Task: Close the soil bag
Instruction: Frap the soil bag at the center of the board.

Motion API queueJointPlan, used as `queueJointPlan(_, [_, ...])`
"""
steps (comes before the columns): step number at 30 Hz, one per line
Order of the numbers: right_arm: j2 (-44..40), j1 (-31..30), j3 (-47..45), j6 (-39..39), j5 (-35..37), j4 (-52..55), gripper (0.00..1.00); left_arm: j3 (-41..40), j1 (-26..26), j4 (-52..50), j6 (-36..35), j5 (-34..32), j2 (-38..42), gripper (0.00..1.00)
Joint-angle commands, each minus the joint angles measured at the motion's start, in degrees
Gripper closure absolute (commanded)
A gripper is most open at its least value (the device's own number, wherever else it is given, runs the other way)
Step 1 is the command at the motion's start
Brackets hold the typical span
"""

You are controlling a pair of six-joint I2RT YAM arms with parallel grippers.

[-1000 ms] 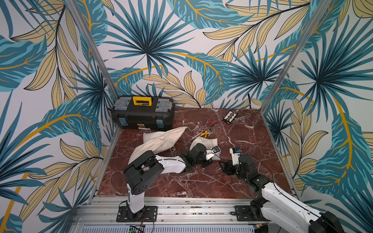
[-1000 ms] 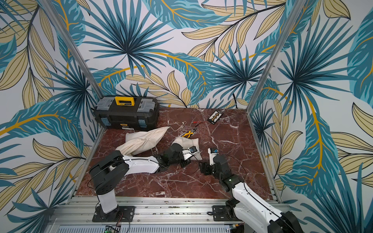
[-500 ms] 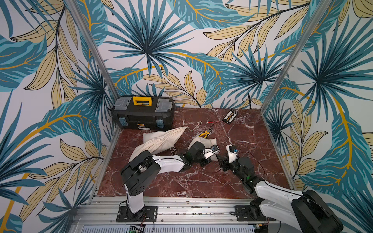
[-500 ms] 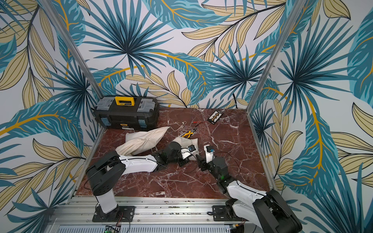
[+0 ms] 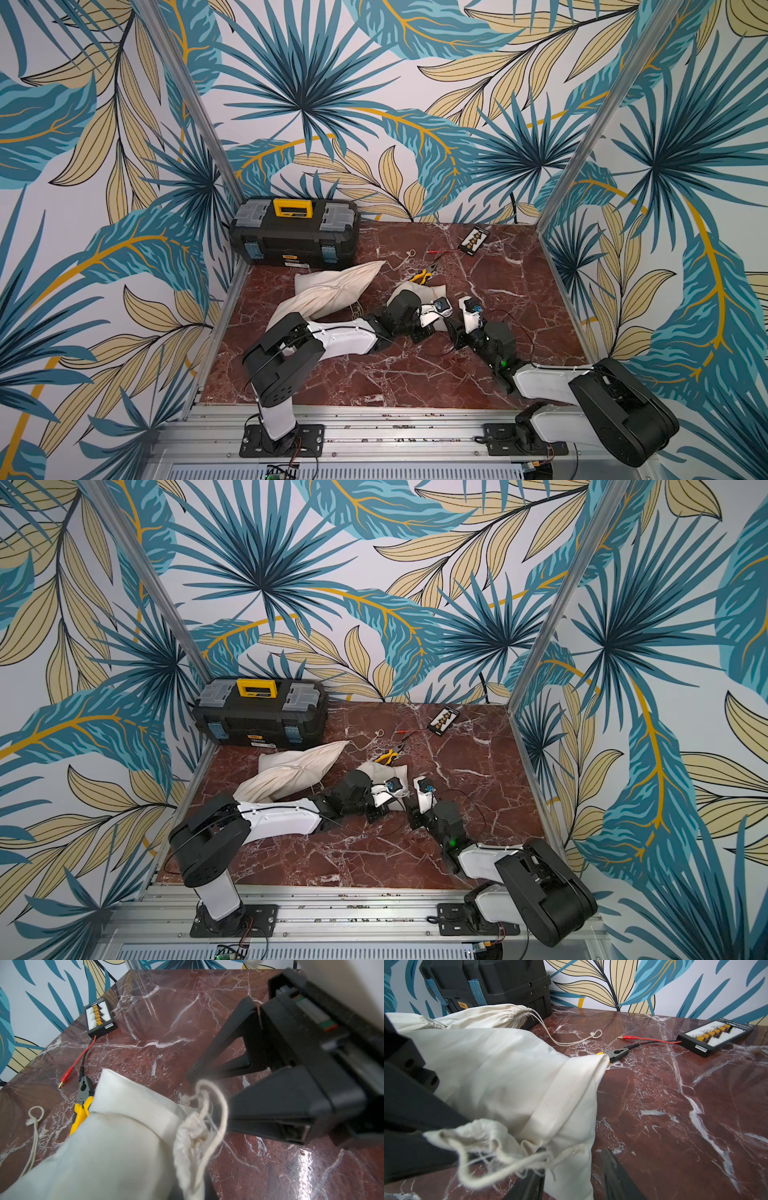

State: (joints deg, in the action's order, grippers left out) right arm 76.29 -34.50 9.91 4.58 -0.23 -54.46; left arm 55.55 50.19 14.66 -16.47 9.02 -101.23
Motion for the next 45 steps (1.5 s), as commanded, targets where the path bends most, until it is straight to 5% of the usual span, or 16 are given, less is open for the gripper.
queueJointPlan(1, [1.55,-0.22,0.63,-2.17,-1.27,-3.94,0.52,0.52,-0.25,-1.36,0.32,0.87,1.59,1.0])
queueJointPlan(16, [3.83,-0.21,1.04,-4.57,0.31,-8.51,0.52,0.34,-0.18,-2.32,0.16,1.37,2.66,1.0])
queueJointPlan(18, [4.02,-0.19,0.99,-4.45,0.32,-8.94,0.59,0.21,-0.2,-2.48,0.21,0.98,2.83,1.0])
queueJointPlan(21, [2.59,-0.18,0.52,-3.55,3.2,-8.58,0.83,-0.12,-0.27,-3.1,-0.17,-1.24,3.84,1.0])
queueJointPlan(25, [-6.2,-0.22,-0.88,-0.57,9.32,-2.62,0.99,0.04,-1.8,-5.33,1.61,-7.23,5.72,1.0])
queueJointPlan(28, [-18.07,0.11,0.09,1.7,16.79,8.83,1.0,0.35,-2.79,-7.31,1.99,-11.61,6.57,0.99])
queueJointPlan(33, [-31.38,0.97,7.55,-2.63,18.64,22.41,1.0,4.67,-4.01,-12.22,1.54,-14.71,6.64,0.96])
queueJointPlan(39, [-33.5,0.95,18.74,-4.83,11.14,27.65,1.0,7.08,-4.27,-11.35,2.08,-15.57,8.52,0.77])
queueJointPlan(45, [-26.87,0.85,31.48,-5.18,-0.1,32.63,1.0,8.23,-4.17,-9.08,3.06,-8.25,14.79,0.53])
